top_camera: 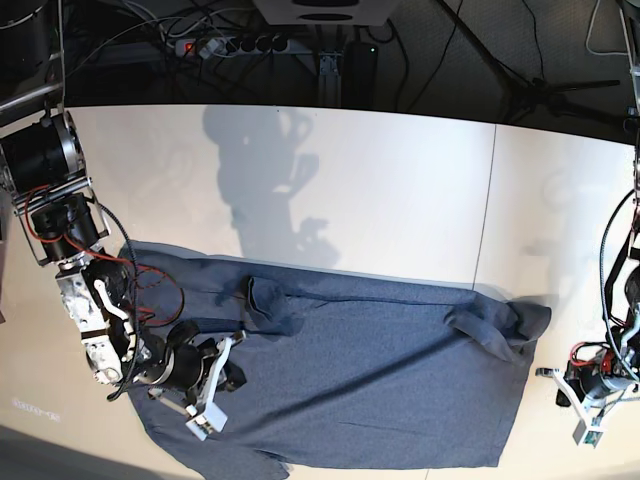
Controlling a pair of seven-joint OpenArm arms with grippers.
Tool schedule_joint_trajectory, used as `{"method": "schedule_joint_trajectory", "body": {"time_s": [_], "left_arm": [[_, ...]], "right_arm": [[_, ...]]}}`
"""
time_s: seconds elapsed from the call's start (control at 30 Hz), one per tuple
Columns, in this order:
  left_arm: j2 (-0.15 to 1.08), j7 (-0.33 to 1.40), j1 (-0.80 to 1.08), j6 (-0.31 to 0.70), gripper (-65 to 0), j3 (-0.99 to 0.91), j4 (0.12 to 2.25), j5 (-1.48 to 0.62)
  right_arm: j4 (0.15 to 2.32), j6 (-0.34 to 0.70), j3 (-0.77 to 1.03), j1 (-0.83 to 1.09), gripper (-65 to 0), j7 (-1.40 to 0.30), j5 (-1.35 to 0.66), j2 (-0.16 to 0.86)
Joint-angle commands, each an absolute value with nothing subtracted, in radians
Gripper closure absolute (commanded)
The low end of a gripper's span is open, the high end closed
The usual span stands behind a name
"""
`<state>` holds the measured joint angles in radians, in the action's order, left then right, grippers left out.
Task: Fold the T-shirt properly
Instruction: 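Lift the grasped shirt edge with both grippers and fold it toward the shirt's middle, then drag the folded shirt toward the robot with both grippers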
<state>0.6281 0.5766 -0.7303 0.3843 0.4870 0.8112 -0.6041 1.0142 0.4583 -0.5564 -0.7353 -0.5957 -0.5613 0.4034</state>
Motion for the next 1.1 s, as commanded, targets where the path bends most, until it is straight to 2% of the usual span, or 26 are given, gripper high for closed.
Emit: {"method": "schedule_joint_trajectory", "body": {"time_s": [0.0,0.37,0.57,0.9,1.07], "left_arm": [[0.626,0.567,-0.73,0.413,0.0,0.48,0.833,-0.61],[0.542,0.542,-0.558,0.413,0.0,0.477,0.945,-0.532],[0.541,0.455,-0.543,0.356,0.0,0.477,0.941,-0.421],[0.546,0.293,-0.543,0.348,0.0,0.477,0.77,-0.308],[0.549,0.287,-0.543,0.348,0.0,0.477,0.725,-0.277]], "right_arm": [[1.026,0.468,-0.548,-0.745,0.0,-0.573,-0.564,0.411],[1.023,0.468,-0.548,-0.605,0.0,-0.522,-0.447,0.413],[1.023,0.467,-0.547,-0.578,0.0,-0.512,-0.4,0.425],[1.009,0.467,-0.547,-0.573,0.0,-0.511,-0.4,0.505],[0.963,0.467,-0.547,-0.573,0.0,-0.492,-0.406,0.519]]}}
